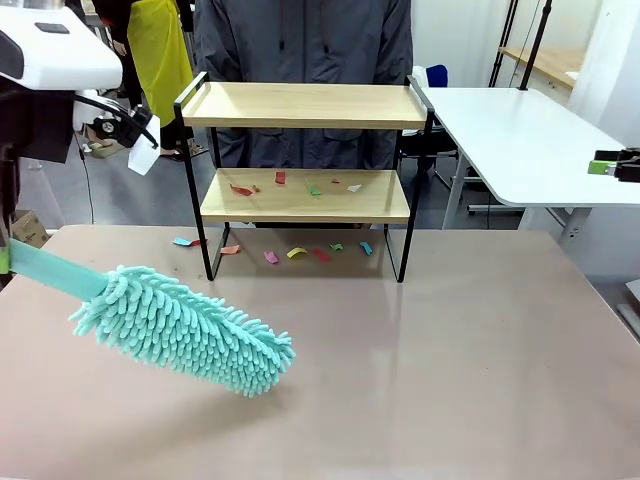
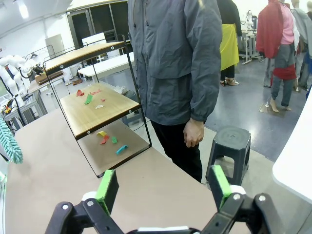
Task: Clean the shelf.
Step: Clean the specific section of the Shelf indicated by the human with the Duster.
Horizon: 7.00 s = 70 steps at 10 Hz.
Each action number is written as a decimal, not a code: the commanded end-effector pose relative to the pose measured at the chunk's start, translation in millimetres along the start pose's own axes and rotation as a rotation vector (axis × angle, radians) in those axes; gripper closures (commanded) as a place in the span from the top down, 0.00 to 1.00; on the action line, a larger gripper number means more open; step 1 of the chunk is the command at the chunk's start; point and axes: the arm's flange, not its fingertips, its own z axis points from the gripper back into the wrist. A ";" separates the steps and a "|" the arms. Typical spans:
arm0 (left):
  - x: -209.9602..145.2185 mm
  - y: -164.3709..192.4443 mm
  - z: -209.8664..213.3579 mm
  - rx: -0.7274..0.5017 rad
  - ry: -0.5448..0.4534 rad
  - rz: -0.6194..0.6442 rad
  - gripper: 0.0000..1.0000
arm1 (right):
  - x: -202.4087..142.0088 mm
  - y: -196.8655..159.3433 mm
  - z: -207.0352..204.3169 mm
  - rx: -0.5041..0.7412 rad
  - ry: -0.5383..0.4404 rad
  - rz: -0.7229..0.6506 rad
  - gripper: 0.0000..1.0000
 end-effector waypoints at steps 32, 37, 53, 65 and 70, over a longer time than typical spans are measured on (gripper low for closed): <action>173.4 -52.7 -7.4 -0.265 -0.312 0.679 0.13 | 1.7 2.4 -1.0 0.002 0.009 0.005 1.00; 205.1 -63.3 -17.1 -0.290 -0.340 0.776 0.13 | 1.7 2.4 -1.0 0.002 0.009 0.005 1.00; 388.5 -66.5 -109.5 -0.239 -0.830 1.283 0.13 | 1.7 2.4 -1.0 0.002 0.009 0.005 1.00; 430.2 -21.2 -155.2 -0.278 -0.754 1.280 0.13 | 1.7 2.4 -1.0 0.002 0.009 0.005 1.00; 365.2 46.4 -159.3 -0.260 -0.558 1.289 0.13 | 1.7 2.4 -1.0 0.002 0.009 0.005 1.00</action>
